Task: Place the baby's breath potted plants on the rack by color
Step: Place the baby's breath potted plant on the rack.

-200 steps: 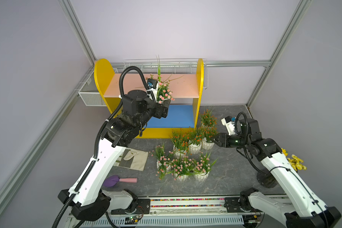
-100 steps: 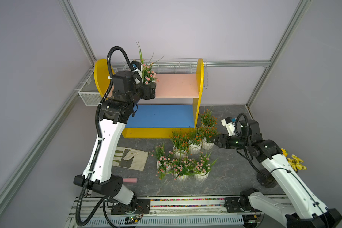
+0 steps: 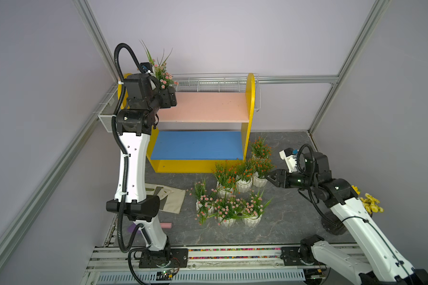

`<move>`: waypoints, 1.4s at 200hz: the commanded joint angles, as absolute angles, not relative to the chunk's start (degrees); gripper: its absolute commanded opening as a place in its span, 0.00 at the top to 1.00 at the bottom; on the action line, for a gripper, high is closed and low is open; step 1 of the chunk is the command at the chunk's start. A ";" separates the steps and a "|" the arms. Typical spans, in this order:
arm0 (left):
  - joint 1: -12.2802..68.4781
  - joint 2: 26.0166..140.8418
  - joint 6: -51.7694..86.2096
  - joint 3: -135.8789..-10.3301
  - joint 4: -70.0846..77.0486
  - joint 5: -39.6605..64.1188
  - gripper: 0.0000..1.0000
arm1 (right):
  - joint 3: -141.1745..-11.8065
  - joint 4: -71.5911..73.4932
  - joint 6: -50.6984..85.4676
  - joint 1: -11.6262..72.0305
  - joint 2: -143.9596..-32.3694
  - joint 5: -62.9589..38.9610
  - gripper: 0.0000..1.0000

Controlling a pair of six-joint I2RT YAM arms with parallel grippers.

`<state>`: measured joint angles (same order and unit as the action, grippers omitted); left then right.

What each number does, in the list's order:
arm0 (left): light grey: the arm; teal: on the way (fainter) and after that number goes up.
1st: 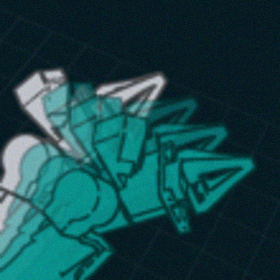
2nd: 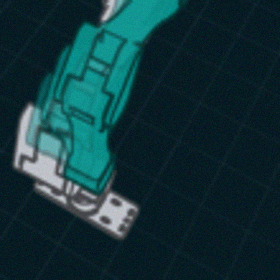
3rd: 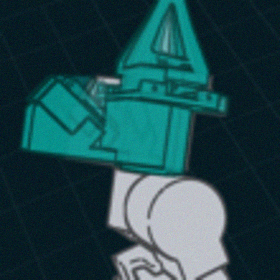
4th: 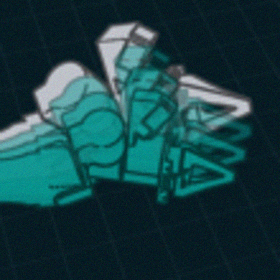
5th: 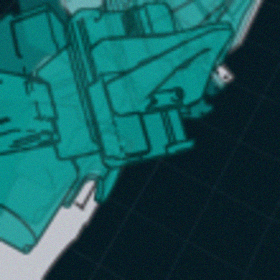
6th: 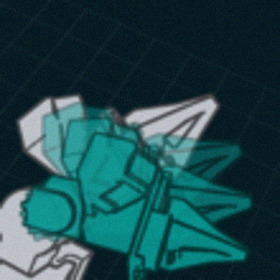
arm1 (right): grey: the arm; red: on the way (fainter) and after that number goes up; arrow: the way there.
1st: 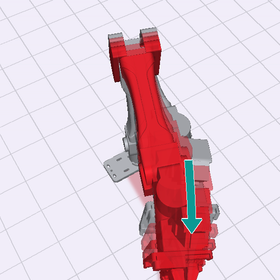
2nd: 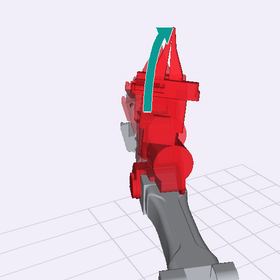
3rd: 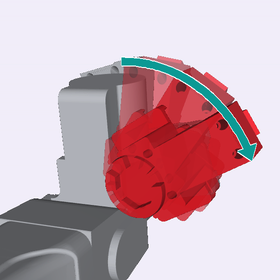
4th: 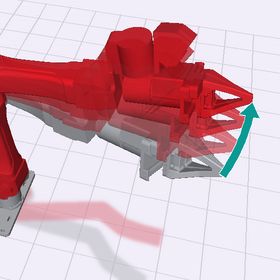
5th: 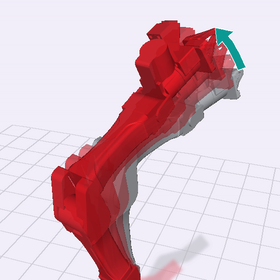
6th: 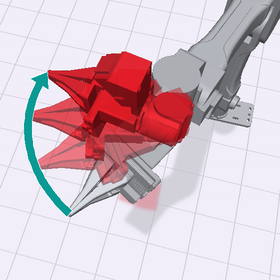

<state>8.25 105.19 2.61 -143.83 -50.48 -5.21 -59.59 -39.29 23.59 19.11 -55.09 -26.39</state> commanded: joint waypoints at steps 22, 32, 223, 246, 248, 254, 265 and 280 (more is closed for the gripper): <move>6.33 107.05 5.77 -147.42 -49.88 -10.39 0.56 | -57.34 -40.44 23.75 18.81 -53.62 -25.84 0.49; 6.33 107.21 5.63 -147.48 -49.86 -11.82 0.55 | -57.06 -40.43 23.73 18.81 -53.44 -25.76 0.48; 4.25 110.96 4.81 -148.09 -50.54 -17.00 0.35 | -54.97 -38.77 24.22 18.50 -53.26 -25.84 0.42; 4.22 111.24 4.92 -148.10 -50.89 -17.19 0.14 | -54.88 -38.61 24.26 18.54 -53.18 -25.68 0.37; 4.22 111.26 4.92 -148.05 -50.89 -17.19 0.13 | -54.90 -38.59 24.32 18.54 -53.18 -25.65 0.37; 4.22 111.35 4.92 -148.09 -50.86 -17.22 0.08 | -54.89 -38.57 24.26 18.52 -53.10 -25.66 0.35; 4.24 111.44 5.01 -148.03 -50.68 -17.23 0.04 | -54.80 -38.42 24.26 18.49 -52.92 -25.52 0.33; 4.22 111.43 5.10 -148.04 -50.71 -17.23 0.01 | -54.72 -38.49 24.25 18.54 -52.74 -25.41 0.31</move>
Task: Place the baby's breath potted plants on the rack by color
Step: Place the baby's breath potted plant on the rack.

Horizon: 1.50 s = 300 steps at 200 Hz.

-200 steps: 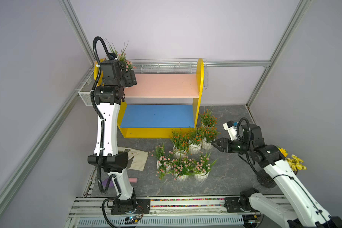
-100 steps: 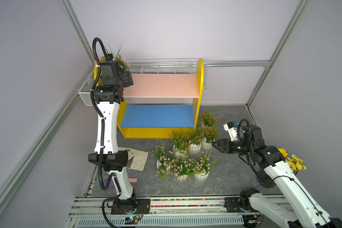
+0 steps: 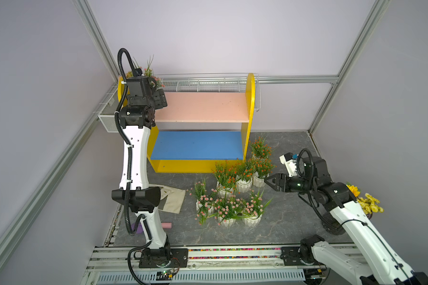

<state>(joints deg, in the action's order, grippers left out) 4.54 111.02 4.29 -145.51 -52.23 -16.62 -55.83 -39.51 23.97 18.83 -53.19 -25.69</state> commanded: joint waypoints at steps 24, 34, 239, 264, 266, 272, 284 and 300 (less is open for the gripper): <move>4.26 111.40 5.05 -148.04 -50.71 -17.23 0.00 | -54.58 -38.50 24.26 18.54 -52.56 -25.15 0.27; 4.22 111.35 5.09 -148.01 -50.80 -17.28 0.00 | -54.44 -38.43 24.19 18.55 -52.47 -24.96 0.24; 4.84 82.82 6.97 -109.44 -36.12 -10.36 0.00 | -53.01 -38.48 24.00 18.46 -51.39 -23.06 0.09; 6.45 74.68 7.37 -98.13 -30.96 -8.32 0.00 | -52.24 -40.80 23.73 18.46 -50.04 -21.40 0.09; 6.56 73.91 7.44 -97.15 -30.64 -8.14 0.00 | -52.15 -41.03 23.66 18.48 -49.84 -21.26 0.09; 7.14 72.08 7.81 -94.36 -29.55 -7.71 0.00 | -51.81 -41.54 23.73 18.44 -49.36 -20.75 0.09; 8.43 68.26 8.02 -88.92 -27.25 -6.55 0.00 | -50.98 -42.41 23.97 18.40 -48.35 -19.95 0.09; 10.27 63.69 9.32 -82.04 -24.16 -4.83 0.00 | -49.45 -43.43 24.71 18.42 -47.15 -18.88 0.10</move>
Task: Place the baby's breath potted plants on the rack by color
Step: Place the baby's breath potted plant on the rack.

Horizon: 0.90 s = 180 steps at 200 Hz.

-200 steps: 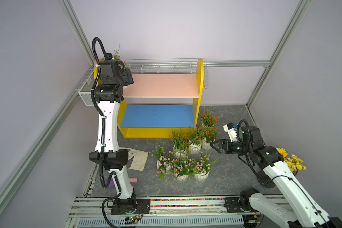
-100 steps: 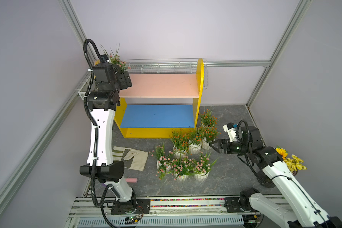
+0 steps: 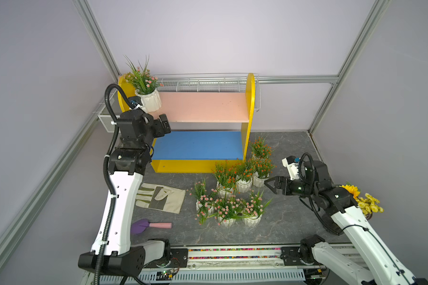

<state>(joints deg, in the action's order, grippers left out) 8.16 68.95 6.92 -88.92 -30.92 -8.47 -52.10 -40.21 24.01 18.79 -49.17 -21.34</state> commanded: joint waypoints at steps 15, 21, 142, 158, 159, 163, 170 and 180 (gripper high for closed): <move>11.03 59.87 11.00 -75.76 -20.58 -1.13 0.00 | -47.38 -44.24 26.31 18.46 -45.41 -17.30 0.13; 11.20 58.55 11.81 -73.54 -19.42 0.37 0.00 | -46.43 -44.22 27.15 18.39 -44.42 -16.85 0.14; 18.97 50.17 15.47 -44.79 -3.65 14.46 0.00 | -31.94 -41.92 35.33 18.63 -36.27 -15.27 0.40; 21.09 50.63 15.17 -42.10 -2.07 14.48 0.00 | -31.05 -41.44 35.33 19.14 -36.80 -14.96 0.43; 21.18 50.71 15.19 -41.92 -1.96 14.53 0.00 | -30.99 -41.42 35.33 19.19 -36.86 -14.95 0.44; 21.59 50.96 15.20 -41.63 -1.81 14.60 0.00 | -30.81 -41.36 35.31 19.36 -37.04 -14.87 0.44; 22.21 51.33 15.18 -41.19 -1.63 14.89 0.00 | -30.47 -41.00 35.33 19.69 -37.38 -14.70 0.45; 23.05 51.75 15.20 -40.73 -1.46 15.26 0.00 | -30.01 -40.21 35.33 20.26 -37.93 -14.60 0.47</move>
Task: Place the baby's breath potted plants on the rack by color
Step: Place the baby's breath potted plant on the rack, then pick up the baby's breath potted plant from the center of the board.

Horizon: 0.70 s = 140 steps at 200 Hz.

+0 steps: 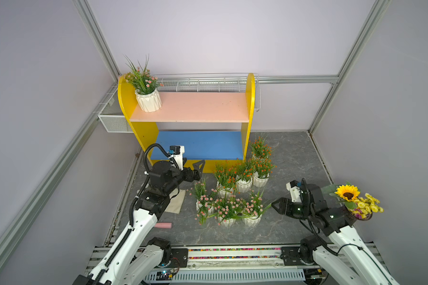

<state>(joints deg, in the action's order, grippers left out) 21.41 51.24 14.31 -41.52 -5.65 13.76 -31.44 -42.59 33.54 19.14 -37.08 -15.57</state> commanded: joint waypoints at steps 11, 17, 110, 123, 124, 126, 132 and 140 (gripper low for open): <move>23.83 51.96 14.69 -40.13 -1.09 16.16 0.00 | -29.62 -39.53 35.41 21.07 -38.66 -14.45 0.48; 24.28 51.73 14.36 -39.76 -0.91 16.17 0.00 | -29.53 -39.41 35.44 21.45 -39.06 -14.26 0.48; 25.07 51.86 14.77 -37.62 1.45 16.18 0.00 | -28.92 -43.17 37.35 27.62 -34.34 -10.83 0.50; 25.10 51.71 15.18 -37.69 1.71 16.50 0.00 | -29.22 -44.59 37.41 28.54 -33.93 -10.69 0.50; 25.08 51.69 15.23 -37.70 1.73 16.55 0.00 | -29.24 -44.66 37.42 28.60 -33.93 -10.71 0.50; 25.12 51.64 15.28 -37.70 1.77 16.66 0.00 | -29.28 -44.76 37.39 28.75 -33.88 -10.65 0.50; 25.21 51.65 15.36 -37.78 1.89 16.98 0.00 | -29.07 -44.68 37.50 29.22 -34.00 -10.46 0.50; 25.17 51.59 15.46 -37.92 1.98 17.14 0.00 | -28.56 -43.84 37.68 29.73 -34.22 -10.46 0.51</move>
<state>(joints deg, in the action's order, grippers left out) 24.82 51.66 14.48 -37.28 0.21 15.70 -28.67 -42.26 35.59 28.25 -34.30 -11.70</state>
